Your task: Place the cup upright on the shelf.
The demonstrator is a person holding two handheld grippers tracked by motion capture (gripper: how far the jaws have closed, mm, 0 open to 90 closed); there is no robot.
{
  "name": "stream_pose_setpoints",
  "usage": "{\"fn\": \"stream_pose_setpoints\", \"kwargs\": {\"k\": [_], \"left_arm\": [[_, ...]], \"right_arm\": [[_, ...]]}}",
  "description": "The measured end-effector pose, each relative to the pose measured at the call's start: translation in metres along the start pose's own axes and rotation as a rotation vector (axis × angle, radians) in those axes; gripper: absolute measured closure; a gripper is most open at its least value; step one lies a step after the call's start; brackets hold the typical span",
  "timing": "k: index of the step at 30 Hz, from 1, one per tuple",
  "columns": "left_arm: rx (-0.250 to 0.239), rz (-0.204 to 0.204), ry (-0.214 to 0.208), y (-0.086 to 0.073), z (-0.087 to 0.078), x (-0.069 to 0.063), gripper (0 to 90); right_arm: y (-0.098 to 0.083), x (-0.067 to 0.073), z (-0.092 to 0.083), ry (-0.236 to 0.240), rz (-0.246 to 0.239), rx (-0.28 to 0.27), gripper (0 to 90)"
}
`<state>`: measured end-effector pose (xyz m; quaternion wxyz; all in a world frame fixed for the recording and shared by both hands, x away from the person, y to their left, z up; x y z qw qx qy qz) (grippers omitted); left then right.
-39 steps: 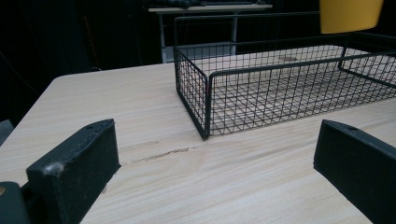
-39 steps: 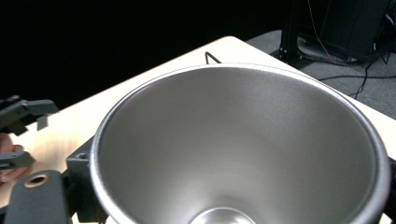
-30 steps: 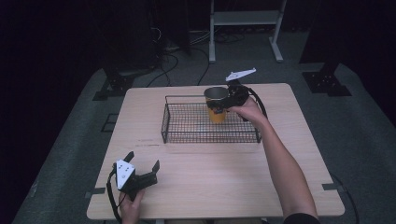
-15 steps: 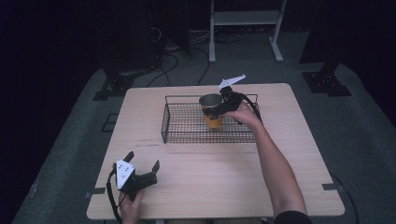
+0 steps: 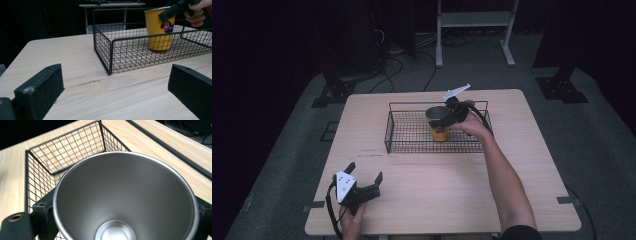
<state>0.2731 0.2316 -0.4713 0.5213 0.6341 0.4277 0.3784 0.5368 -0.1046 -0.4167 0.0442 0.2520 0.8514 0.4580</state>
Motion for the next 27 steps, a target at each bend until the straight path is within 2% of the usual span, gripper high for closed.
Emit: {"fn": "stream_pose_setpoints", "kwargs": {"k": [14,18,27], "left_arm": [[-0.001,0.000,0.000,0.000,0.000,0.000,0.0],[-0.001,-0.002,-0.001,0.000,0.000,0.000,0.0],[0.000,0.000,0.001,0.000,0.000,0.000,0.0]], "right_arm": [[-0.002,0.003,-0.001,-0.002,-0.034,0.004,9.5],[-0.004,0.004,-0.001,-0.009,-0.050,-0.013,9.4],[-0.011,0.006,-0.005,-0.030,-0.073,-0.015,7.8]]}}
Point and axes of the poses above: each handheld gripper's, and its own axes: z roughly forward along the jaws, y roughly out of its top, x roughly to its left, the point moved 1 cm from there along z, roughly forward along the jaws, and after that the axes turned 1 degree about -x, right-handed, at the moved point
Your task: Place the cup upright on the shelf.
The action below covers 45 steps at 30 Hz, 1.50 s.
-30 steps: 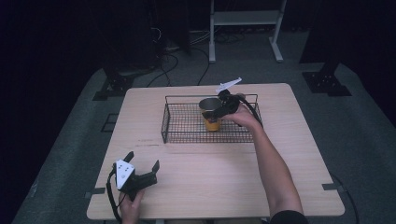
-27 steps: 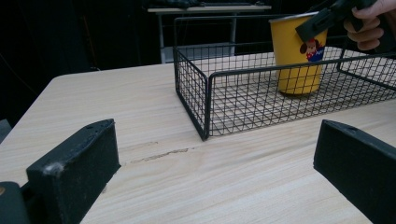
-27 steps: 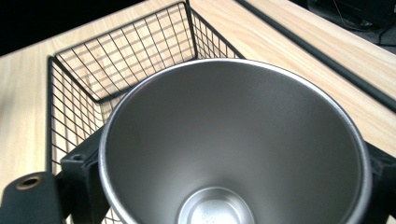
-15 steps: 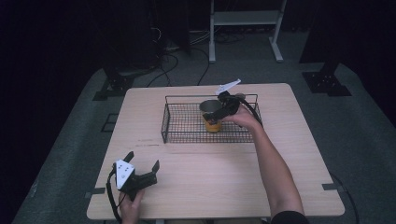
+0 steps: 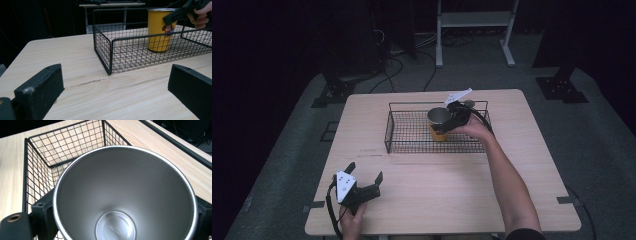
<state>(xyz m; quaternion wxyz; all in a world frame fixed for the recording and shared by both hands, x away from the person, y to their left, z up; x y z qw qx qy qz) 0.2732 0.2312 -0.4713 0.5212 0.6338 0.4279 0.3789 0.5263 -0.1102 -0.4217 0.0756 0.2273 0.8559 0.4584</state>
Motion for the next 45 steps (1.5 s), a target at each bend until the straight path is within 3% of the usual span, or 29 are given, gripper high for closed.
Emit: {"fn": "stream_pose_setpoints", "kwargs": {"k": [13,29,45], "left_arm": [[0.001,0.000,-0.001,0.000,0.000,0.000,0.0],[0.000,-0.001,0.000,0.000,0.001,0.000,0.0],[0.003,0.009,0.001,0.000,0.000,-0.001,0.0]], "right_arm": [[0.004,0.004,-0.004,-0.004,0.005,-0.034,0.0],[0.008,0.004,-0.012,-0.013,0.027,-0.083,0.0],[0.016,0.002,-0.041,-0.018,0.047,-0.145,0.0]]}}
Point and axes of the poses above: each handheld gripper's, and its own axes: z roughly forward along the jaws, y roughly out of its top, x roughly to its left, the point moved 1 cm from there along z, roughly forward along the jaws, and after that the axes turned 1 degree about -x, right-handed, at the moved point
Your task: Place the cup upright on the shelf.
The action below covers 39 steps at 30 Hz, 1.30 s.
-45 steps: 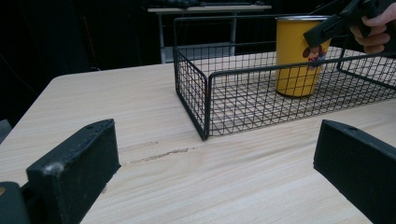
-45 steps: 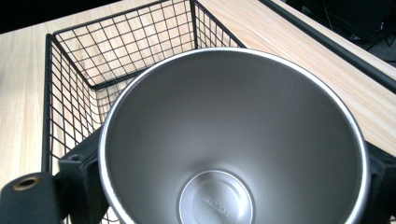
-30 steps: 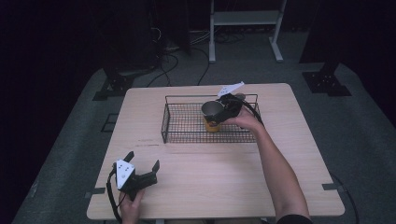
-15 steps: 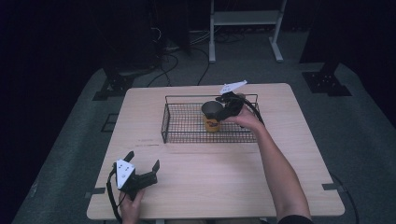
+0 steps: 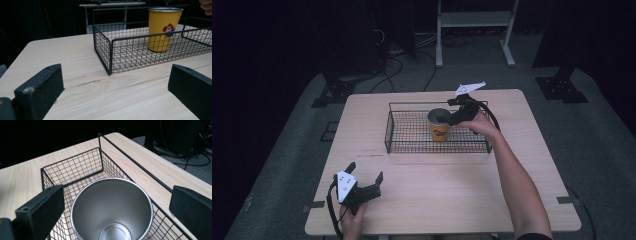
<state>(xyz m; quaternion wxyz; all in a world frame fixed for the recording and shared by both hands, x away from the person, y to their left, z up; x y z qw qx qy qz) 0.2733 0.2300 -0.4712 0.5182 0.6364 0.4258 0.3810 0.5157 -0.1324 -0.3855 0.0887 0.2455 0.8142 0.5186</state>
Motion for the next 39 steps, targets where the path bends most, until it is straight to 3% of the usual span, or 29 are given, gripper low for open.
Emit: {"fn": "stream_pose_setpoints", "kwargs": {"k": [39], "left_arm": [[-0.001,0.003,0.000,0.000,0.000,0.000,0.0]], "right_arm": [[-0.008,0.003,-0.051,0.012,0.034,-0.008,0.0]]}}
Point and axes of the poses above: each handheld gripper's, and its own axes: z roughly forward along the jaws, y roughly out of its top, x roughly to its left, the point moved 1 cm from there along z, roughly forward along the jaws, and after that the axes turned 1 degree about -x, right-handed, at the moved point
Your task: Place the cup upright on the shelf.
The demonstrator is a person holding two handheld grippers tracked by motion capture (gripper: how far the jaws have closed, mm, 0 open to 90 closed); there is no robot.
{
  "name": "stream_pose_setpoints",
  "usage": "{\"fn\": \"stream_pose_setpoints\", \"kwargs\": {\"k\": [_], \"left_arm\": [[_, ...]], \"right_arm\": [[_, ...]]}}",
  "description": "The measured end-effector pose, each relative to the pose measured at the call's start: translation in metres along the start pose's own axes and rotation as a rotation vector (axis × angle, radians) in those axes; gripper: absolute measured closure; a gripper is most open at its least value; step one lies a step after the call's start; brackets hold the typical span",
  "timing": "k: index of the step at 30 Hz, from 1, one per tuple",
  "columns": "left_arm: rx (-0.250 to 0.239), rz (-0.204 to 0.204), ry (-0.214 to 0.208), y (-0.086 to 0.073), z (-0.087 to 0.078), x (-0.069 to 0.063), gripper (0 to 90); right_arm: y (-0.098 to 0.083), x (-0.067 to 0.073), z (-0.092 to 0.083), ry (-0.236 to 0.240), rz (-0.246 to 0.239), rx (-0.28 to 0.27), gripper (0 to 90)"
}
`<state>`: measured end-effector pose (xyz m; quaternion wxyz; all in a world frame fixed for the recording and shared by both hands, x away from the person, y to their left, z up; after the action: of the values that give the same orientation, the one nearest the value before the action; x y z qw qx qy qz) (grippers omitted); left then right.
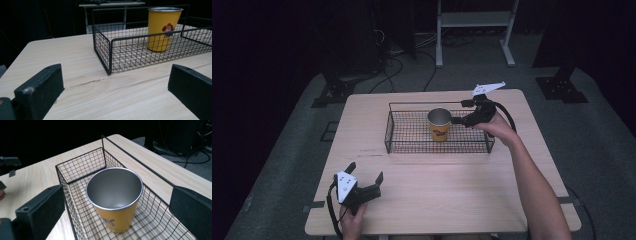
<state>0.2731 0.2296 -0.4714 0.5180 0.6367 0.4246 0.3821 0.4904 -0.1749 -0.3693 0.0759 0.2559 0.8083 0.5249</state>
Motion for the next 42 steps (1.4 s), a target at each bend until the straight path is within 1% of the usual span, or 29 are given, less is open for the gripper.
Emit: {"fn": "stream_pose_setpoints", "kwargs": {"k": [2,5,10,17,24,28,31,35,42], "left_arm": [[0.001,0.001,0.000,0.000,0.000,0.000,0.0],[0.000,0.000,-0.001,0.000,0.000,0.000,0.0],[-0.001,0.003,-0.001,0.000,0.000,0.000,0.0],[0.000,0.003,-0.001,0.000,0.000,-0.001,0.0],[0.001,0.004,-0.002,0.000,0.000,-0.001,0.0],[0.000,0.005,-0.002,0.000,0.000,-0.001,0.0],[0.002,0.004,-0.001,0.000,0.000,-0.001,0.0],[0.001,0.004,-0.002,0.000,0.000,-0.001,0.0],[0.002,0.006,-0.001,0.000,0.000,-0.001,0.0]], "right_arm": [[0.000,0.001,-0.002,0.001,-0.002,0.003,0.0],[-0.001,0.002,-0.005,0.002,-0.002,-0.008,0.0],[-0.007,0.004,-0.010,0.000,0.002,-0.008,0.0],[-0.010,0.005,-0.017,0.002,0.006,0.009,0.0],[-0.013,0.009,-0.021,0.007,0.012,-0.005,0.0],[-0.019,0.010,-0.023,0.008,0.016,0.000,0.0],[-0.020,0.010,-0.026,0.006,0.021,0.014,0.0],[-0.021,0.013,-0.029,0.010,0.019,0.001,0.0],[-0.029,0.016,-0.034,0.014,0.023,-0.002,0.0]]}}
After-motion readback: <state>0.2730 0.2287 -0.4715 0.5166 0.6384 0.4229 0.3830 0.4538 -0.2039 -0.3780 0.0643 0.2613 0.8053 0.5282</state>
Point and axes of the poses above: each handheld gripper's, and its own axes: z roughly forward along the jaws, y roughly out of its top, x roughly to its left, the point moved 1 cm from there along z, roughly forward along the jaws, and after that the axes turned 1 degree about -x, right-handed, at the moved point
